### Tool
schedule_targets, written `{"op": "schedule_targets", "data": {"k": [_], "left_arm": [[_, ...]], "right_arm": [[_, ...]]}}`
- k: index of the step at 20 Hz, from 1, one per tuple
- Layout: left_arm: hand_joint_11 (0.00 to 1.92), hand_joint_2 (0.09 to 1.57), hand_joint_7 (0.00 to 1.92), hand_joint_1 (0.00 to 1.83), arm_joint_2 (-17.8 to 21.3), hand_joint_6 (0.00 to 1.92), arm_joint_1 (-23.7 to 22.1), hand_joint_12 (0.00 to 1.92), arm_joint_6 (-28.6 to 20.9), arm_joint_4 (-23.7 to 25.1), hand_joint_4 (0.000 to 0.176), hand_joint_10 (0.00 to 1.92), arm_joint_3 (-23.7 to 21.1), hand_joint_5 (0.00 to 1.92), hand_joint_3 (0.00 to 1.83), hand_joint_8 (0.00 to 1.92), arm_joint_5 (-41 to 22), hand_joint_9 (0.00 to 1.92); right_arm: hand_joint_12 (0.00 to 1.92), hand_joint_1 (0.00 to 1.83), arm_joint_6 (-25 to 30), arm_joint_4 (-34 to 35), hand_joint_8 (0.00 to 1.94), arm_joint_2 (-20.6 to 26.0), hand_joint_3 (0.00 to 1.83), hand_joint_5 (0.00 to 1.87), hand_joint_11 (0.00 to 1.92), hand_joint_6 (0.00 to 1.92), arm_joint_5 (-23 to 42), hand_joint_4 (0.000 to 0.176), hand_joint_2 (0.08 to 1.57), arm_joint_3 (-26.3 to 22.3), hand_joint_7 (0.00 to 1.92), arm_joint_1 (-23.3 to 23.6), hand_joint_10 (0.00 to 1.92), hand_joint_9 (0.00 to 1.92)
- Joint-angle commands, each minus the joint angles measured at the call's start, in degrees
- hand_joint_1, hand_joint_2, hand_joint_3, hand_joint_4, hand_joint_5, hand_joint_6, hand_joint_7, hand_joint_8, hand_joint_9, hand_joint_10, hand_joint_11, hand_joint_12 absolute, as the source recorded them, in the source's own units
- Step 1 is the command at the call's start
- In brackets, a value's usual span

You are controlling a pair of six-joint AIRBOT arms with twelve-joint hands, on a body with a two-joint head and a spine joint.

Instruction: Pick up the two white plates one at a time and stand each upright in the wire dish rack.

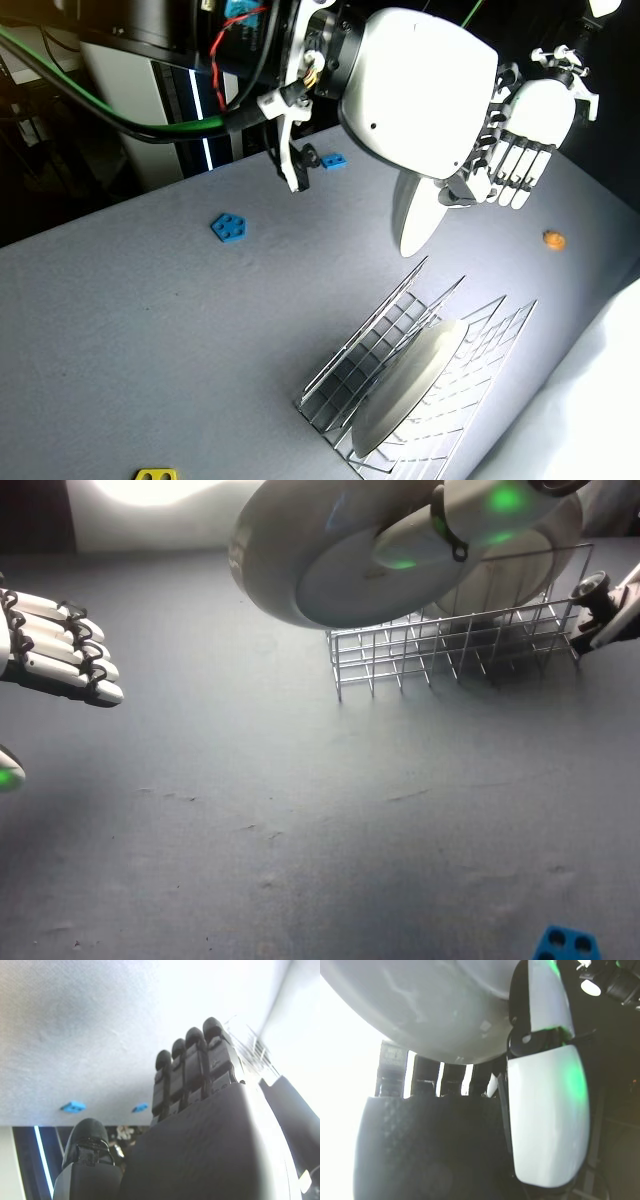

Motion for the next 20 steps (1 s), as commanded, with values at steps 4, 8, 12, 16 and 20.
{"op": "schedule_targets", "data": {"k": [4, 8, 12, 16, 20], "left_arm": [[0.0, 1.17, 0.15, 0.0, 0.41, 0.0, -0.42, 0.21, 0.23, -3.72, 0.0, 0.0, 0.12, 0.19, 0.0, 0.0, -0.63, 0.13], [0.0, 1.17, 0.15, 0.0, 0.41, 0.0, -0.39, 0.2, 0.23, -3.71, 0.0, 0.0, 0.09, 0.19, 0.0, 0.01, -0.66, 0.12], [0.0, 1.17, 0.14, 0.0, 0.41, 0.0, -0.27, 0.16, 0.23, -3.71, 0.0, 0.0, 0.09, 0.17, 0.0, 0.0, -0.7, 0.12], [0.0, 1.16, 0.15, 0.0, 0.41, 0.0, -0.23, 0.18, 0.23, -3.7, 0.0, 0.0, 0.08, 0.18, 0.0, 0.0, -0.72, 0.12], [0.0, 1.16, 0.11, 0.0, 0.39, 0.01, -0.17, 0.1, 0.23, -3.7, 0.0, 0.0, 0.08, 0.13, 0.0, 0.0, -0.72, 0.09]], "right_arm": [[0.84, 1.25, 1.13, 0.22, 0.66, 1.66, 0.0, 1.1, 0.73, 0.8, 6.2, 0.028, 1.05, 0.75, 1.18, -0.08, 0.0, 1.2], [0.84, 1.24, 1.15, 0.23, 0.72, 2.5, 0.0, 1.07, 0.73, 0.83, 5.98, 0.03, 1.06, 1.98, 1.15, -0.55, 0.0, 1.19], [0.84, 1.24, 0.92, 0.23, 0.7, 2.71, 0.0, 1.08, 0.74, 0.84, 5.35, 0.029, 1.06, 3.18, 1.15, -1.36, 0.01, 1.21], [0.84, 1.24, 0.67, 0.23, 0.71, 2.77, 0.0, 1.05, 0.74, 0.87, 4.84, 0.025, 1.06, 4.6, 1.15, -2.09, 0.0, 1.2], [0.81, 1.24, 0.4, -1.74, 0.69, 2.75, 0.0, 1.09, 0.76, 0.82, 5.15, 0.03, 1.06, 5.23, 1.16, -3.04, 0.01, 1.21]]}}
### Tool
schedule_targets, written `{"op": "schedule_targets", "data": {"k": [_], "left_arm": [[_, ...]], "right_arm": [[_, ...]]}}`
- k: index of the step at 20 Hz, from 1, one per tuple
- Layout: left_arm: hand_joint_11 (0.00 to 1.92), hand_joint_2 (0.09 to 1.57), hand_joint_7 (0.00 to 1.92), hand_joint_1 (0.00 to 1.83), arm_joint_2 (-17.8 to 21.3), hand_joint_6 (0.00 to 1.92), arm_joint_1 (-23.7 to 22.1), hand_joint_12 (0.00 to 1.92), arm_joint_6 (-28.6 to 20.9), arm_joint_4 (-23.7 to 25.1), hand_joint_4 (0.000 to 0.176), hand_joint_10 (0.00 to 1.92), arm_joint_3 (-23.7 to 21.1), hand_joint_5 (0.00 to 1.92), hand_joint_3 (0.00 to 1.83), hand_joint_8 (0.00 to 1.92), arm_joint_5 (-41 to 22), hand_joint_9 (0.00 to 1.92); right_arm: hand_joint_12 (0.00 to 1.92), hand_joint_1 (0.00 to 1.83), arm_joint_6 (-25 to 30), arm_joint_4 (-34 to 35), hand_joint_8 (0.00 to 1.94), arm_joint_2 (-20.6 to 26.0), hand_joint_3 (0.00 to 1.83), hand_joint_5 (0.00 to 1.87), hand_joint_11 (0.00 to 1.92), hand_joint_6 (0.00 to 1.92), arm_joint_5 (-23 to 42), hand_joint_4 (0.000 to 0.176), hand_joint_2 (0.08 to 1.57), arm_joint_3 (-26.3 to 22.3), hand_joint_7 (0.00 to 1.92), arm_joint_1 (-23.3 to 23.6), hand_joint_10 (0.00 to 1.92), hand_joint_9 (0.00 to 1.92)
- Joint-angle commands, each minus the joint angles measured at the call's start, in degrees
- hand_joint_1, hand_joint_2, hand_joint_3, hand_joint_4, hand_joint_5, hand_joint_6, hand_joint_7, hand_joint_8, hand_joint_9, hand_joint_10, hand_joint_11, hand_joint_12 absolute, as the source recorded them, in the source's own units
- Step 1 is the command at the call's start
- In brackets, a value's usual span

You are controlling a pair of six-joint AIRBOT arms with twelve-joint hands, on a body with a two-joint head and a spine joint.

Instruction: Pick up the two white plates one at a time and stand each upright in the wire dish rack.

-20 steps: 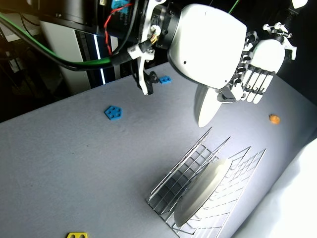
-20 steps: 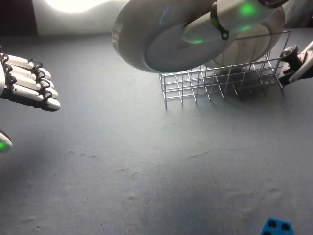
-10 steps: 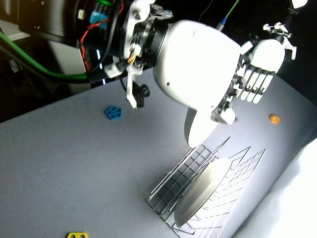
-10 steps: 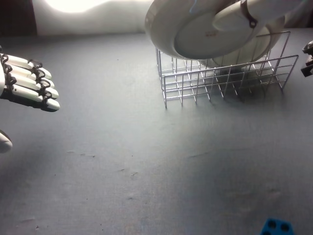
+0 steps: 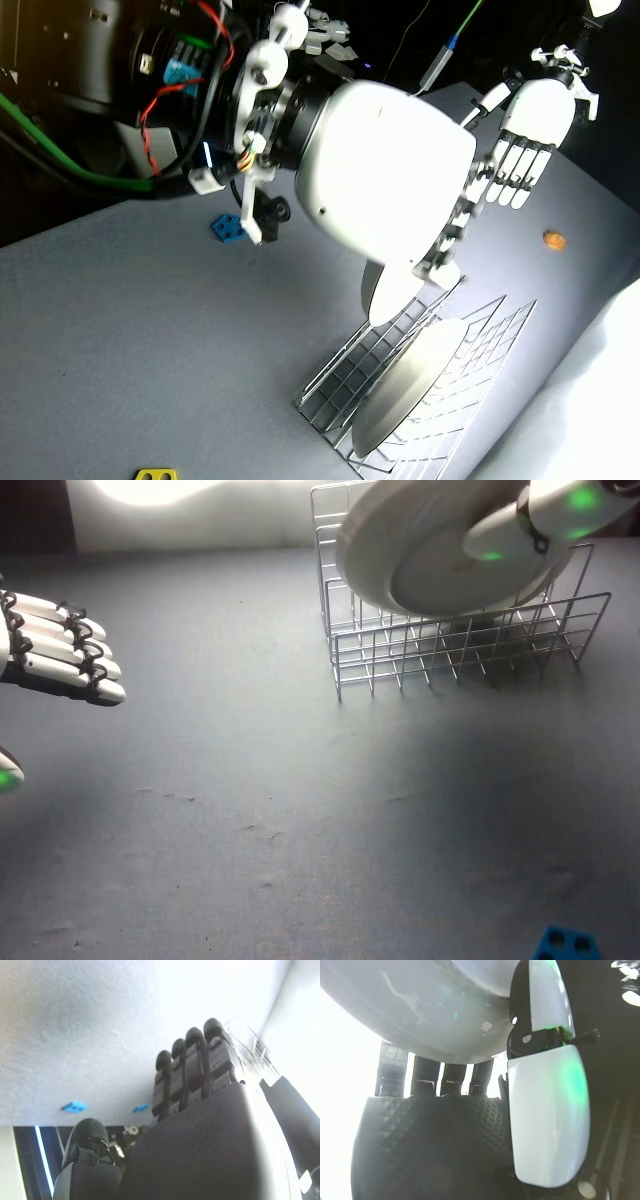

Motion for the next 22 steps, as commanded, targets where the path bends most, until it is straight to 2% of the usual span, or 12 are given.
{"op": "schedule_targets", "data": {"k": [1, 7, 8, 9, 11, 13, 19, 21, 22], "left_arm": [[0.0, 1.16, 0.1, 0.0, 0.38, 0.01, -0.16, 0.09, 0.21, -3.88, 0.0, 0.0, 0.1, 0.13, 0.0, 0.0, -0.7, 0.08], [0.0, 1.15, 0.14, 0.0, 0.31, 0.0, -0.11, 0.18, 0.21, -3.87, 0.0, 0.0, 0.14, 0.16, 0.0, 0.0, -0.71, 0.11], [0.0, 1.15, 0.14, 0.0, 0.28, 0.0, -0.11, 0.14, 0.21, -3.87, 0.0, 0.0, 0.14, 0.15, 0.0, 0.0, -0.71, 0.1], [0.0, 1.15, 0.15, 0.0, 0.2, 0.0, -0.11, 0.13, 0.21, -3.87, 0.0, 0.0, 0.22, 0.15, 0.0, 0.01, -0.72, 0.11], [0.0, 1.15, 0.16, 0.0, 0.12, 0.0, -0.08, 0.12, 0.21, -3.87, 0.0, 0.0, 0.29, 0.16, 0.0, 0.01, -0.74, 0.11], [0.0, 1.16, 0.19, 0.0, 0.1, 0.0, 0.04, 0.23, 0.21, -3.87, 0.0, 0.0, 0.34, 0.19, 0.0, 0.0, -0.74, 0.14], [0.0, 1.17, 0.13, 0.0, -0.05, 0.0, 0.13, 0.16, 0.21, -3.87, 0.0, 0.0, 0.34, 0.17, 0.0, 0.0, -0.74, 0.11], [0.0, 1.17, 0.14, 0.0, -0.05, 0.0, 0.14, 0.17, 0.21, -3.87, 0.0, 0.0, 0.38, 0.17, 0.0, 0.0, -0.74, 0.11], [0.0, 1.17, 0.16, 0.0, -0.06, 0.0, 0.16, 0.24, 0.21, -3.87, 0.0, 0.0, 0.41, 0.18, 0.0, 0.0, -0.74, 0.13]], "right_arm": [[0.8, 1.24, 0.86, -1.02, 0.67, 0.3, 0.0, 1.09, 0.76, 0.81, 5.16, 0.031, 1.05, 0.01, 1.16, 0.78, 0.0, 1.21], [0.86, 1.23, 0.67, -1.27, 0.78, -0.53, 0.0, 1.05, 0.7, 0.9, 4.91, 0.032, 1.08, 2.54, 1.09, -0.76, 0.0, 1.16], [0.92, 1.24, 0.66, -1.28, 0.72, -0.75, 0.0, 1.12, 0.72, 0.77, 4.86, 0.034, 1.05, 2.87, 1.14, -0.8, 0.01, 1.18], [0.92, 1.25, 0.64, -1.35, 0.69, -0.92, 0.0, 1.13, 0.73, 0.77, 4.81, 0.03, 1.05, 3.05, 1.14, -0.84, 0.01, 1.18], [0.93, 1.25, 0.63, -1.9, 0.68, -1.43, 0.0, 1.13, 0.73, 0.78, 4.8, 0.027, 1.05, 3.51, 1.14, -1.16, 0.01, 1.18], [0.93, 1.24, 0.62, -2.42, 0.7, -2.35, 0.0, 1.11, 0.73, 0.81, 4.88, 0.032, 1.06, 4.61, 1.14, -1.75, 0.01, 1.19], [0.91, 1.24, 0.83, -2.45, 0.76, -5.6, 0.0, 1.06, 0.71, 0.86, 4.91, 0.031, 1.07, 7.82, 1.12, -3.02, 0.0, 1.19], [0.9, 1.24, 0.82, -2.46, 0.77, -6.8, 0.0, 1.06, 0.7, 0.86, 5.08, 0.031, 1.07, 8.84, 1.11, -3.27, 0.0, 1.19], [0.88, 1.24, 0.81, -2.46, 0.75, -7.47, 0.0, 1.06, 0.72, 0.87, 5.28, 0.031, 1.07, 9.49, 1.12, -3.62, 0.01, 1.2]]}}
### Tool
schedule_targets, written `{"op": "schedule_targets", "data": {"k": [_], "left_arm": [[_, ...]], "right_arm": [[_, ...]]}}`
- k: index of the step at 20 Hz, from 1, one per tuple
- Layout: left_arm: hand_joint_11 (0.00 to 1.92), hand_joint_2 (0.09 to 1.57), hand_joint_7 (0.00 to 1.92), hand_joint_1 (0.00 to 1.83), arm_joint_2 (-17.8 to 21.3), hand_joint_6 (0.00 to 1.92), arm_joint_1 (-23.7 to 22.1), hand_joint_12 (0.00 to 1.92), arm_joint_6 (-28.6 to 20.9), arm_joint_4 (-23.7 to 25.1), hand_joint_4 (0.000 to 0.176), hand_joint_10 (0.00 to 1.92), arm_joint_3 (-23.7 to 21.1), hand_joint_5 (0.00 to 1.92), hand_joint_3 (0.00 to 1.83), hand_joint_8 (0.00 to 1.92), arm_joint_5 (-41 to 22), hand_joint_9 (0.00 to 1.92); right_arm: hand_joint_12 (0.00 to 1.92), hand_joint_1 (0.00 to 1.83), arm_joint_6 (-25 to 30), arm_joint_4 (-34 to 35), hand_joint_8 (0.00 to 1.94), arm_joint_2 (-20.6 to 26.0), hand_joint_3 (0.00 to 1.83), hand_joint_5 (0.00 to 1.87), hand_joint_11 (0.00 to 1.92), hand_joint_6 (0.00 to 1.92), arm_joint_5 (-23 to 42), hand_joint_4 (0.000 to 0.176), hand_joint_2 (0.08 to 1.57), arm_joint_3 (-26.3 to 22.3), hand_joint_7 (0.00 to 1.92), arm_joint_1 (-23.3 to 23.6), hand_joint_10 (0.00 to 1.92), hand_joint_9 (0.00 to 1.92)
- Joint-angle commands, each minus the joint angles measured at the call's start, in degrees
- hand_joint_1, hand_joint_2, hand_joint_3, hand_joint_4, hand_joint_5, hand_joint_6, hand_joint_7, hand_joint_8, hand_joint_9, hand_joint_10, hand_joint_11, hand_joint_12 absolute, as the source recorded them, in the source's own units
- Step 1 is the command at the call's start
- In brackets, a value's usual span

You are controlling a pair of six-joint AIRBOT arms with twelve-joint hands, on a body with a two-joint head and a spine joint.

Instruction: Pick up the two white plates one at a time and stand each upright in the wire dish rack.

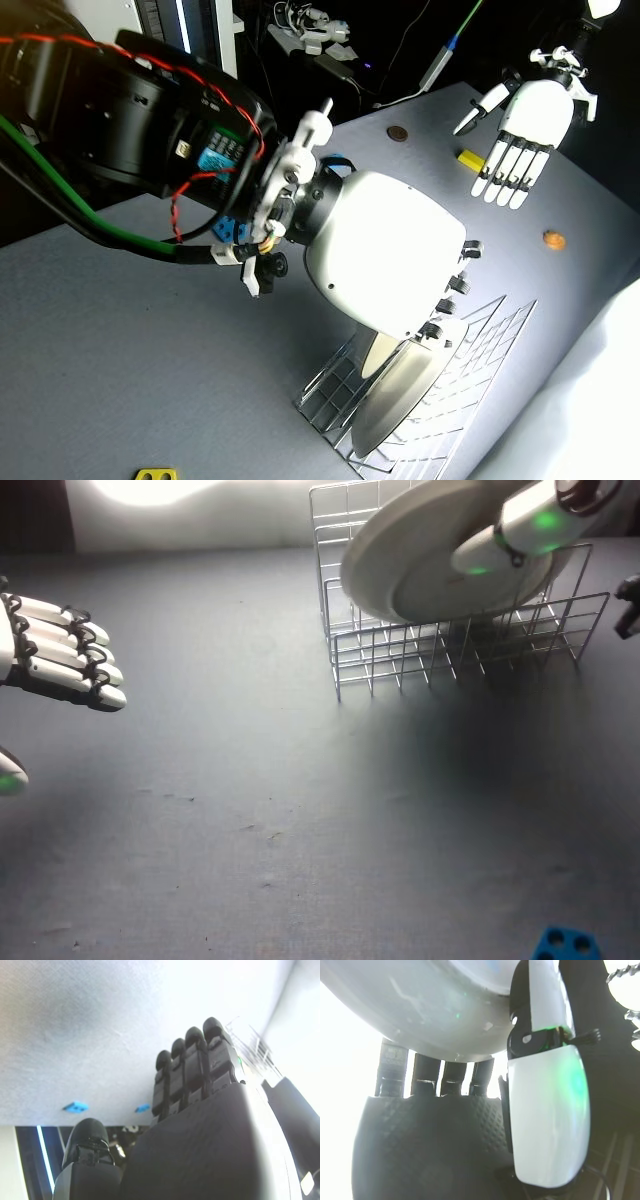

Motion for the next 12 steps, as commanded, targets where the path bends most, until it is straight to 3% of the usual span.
{"op": "schedule_targets", "data": {"k": [1, 12], "left_arm": [[0.0, 1.16, 0.15, 0.0, 0.33, 0.0, -0.25, 0.22, 0.12, -3.74, 0.0, 0.0, 0.39, 0.17, 0.0, 0.0, -0.58, 0.12], [0.0, 1.17, 0.18, 0.0, 0.25, 0.01, -0.25, 0.24, 0.13, -3.73, 0.0, 0.0, 0.47, 0.2, 0.0, 0.0, -0.59, 0.14]], "right_arm": [[0.86, 1.24, 0.7, -0.25, 0.73, 0.02, 0.0, 1.08, 0.74, 0.84, 5.36, 0.032, 1.06, 0.53, 1.13, 0.09, 0.01, 1.21], [0.9, 1.23, 0.7, -4.97, 0.76, -2.98, 0.0, 1.06, 0.71, 0.88, 8.86, 0.033, 1.07, 2.49, 1.11, -3.23, 0.0, 1.2]]}}
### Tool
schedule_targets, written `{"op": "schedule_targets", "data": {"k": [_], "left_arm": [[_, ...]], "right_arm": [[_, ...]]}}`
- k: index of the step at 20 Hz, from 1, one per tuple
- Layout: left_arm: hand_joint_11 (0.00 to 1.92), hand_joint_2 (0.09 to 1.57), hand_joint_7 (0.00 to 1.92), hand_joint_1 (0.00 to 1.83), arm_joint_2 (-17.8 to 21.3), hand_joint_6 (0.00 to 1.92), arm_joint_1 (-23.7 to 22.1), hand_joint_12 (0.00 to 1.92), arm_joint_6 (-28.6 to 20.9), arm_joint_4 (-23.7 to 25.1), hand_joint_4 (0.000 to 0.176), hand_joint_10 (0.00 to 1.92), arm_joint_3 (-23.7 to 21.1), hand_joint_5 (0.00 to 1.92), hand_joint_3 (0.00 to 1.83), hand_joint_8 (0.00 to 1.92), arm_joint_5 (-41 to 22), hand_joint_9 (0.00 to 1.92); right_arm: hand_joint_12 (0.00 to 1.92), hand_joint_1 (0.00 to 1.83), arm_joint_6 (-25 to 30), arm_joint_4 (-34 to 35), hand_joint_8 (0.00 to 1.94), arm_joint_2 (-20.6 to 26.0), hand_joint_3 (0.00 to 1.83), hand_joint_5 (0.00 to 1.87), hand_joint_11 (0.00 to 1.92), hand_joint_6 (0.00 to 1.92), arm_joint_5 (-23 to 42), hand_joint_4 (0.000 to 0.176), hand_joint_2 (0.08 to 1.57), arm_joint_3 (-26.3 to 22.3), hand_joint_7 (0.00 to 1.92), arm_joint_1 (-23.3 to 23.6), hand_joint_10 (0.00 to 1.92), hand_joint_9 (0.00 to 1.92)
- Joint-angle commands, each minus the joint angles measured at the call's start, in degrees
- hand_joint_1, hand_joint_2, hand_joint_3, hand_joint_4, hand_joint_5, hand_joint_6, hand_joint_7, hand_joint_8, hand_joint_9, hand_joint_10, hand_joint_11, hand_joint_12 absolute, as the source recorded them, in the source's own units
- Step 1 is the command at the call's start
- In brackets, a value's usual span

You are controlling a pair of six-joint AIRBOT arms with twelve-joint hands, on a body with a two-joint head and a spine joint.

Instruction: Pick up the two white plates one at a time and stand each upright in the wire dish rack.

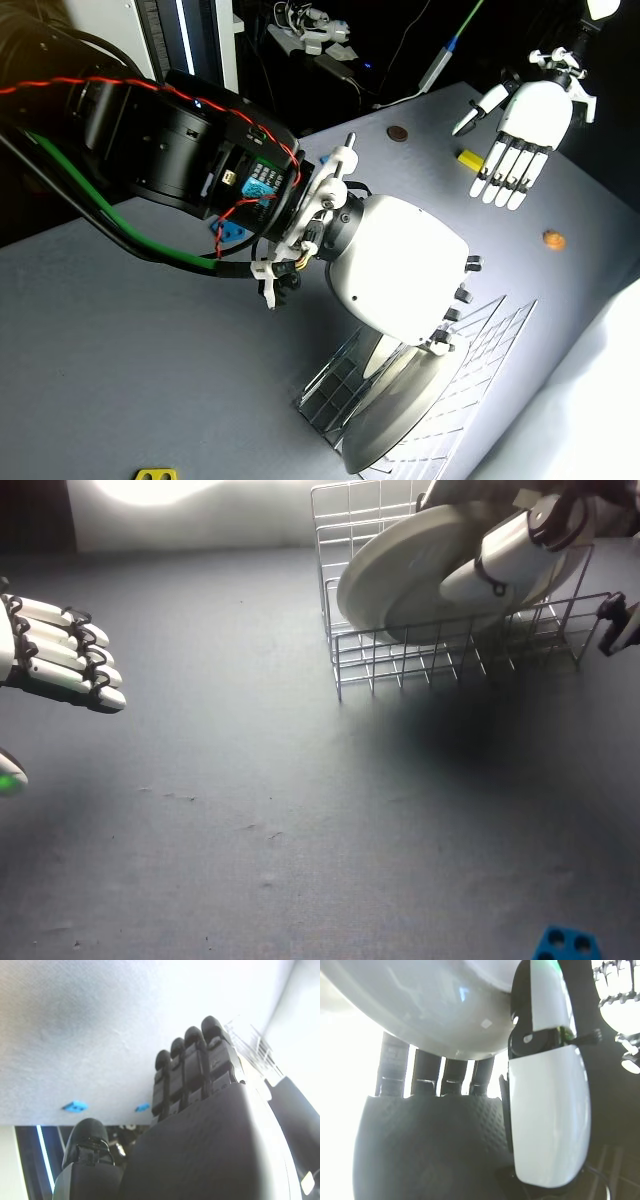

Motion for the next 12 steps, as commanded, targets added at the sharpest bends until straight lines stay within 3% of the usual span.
{"op": "schedule_targets", "data": {"k": [1, 12], "left_arm": [[0.0, 1.17, 0.15, 0.0, 0.27, 0.0, -0.25, 0.2, 0.13, -3.82, 0.0, 0.0, 0.47, 0.19, 0.0, 0.0, -0.59, 0.12], [0.0, 1.17, 0.15, 0.0, 0.16, 0.0, -0.25, 0.18, 0.13, -3.81, 0.0, 0.0, 0.59, 0.16, 0.0, 0.0, -0.59, 0.11]], "right_arm": [[0.9, 1.24, 0.46, -0.95, 0.76, 0.29, 0.0, 1.06, 0.71, 0.88, 6.28, 0.033, 1.07, 0.47, 1.11, 0.47, 0.0, 1.19], [0.93, 1.23, 0.49, -2.41, 0.83, -1.24, 0.0, 1.04, 0.7, 0.95, 7.45, 0.018, 1.09, 0.68, 1.04, -1.68, 0.0, 1.17]]}}
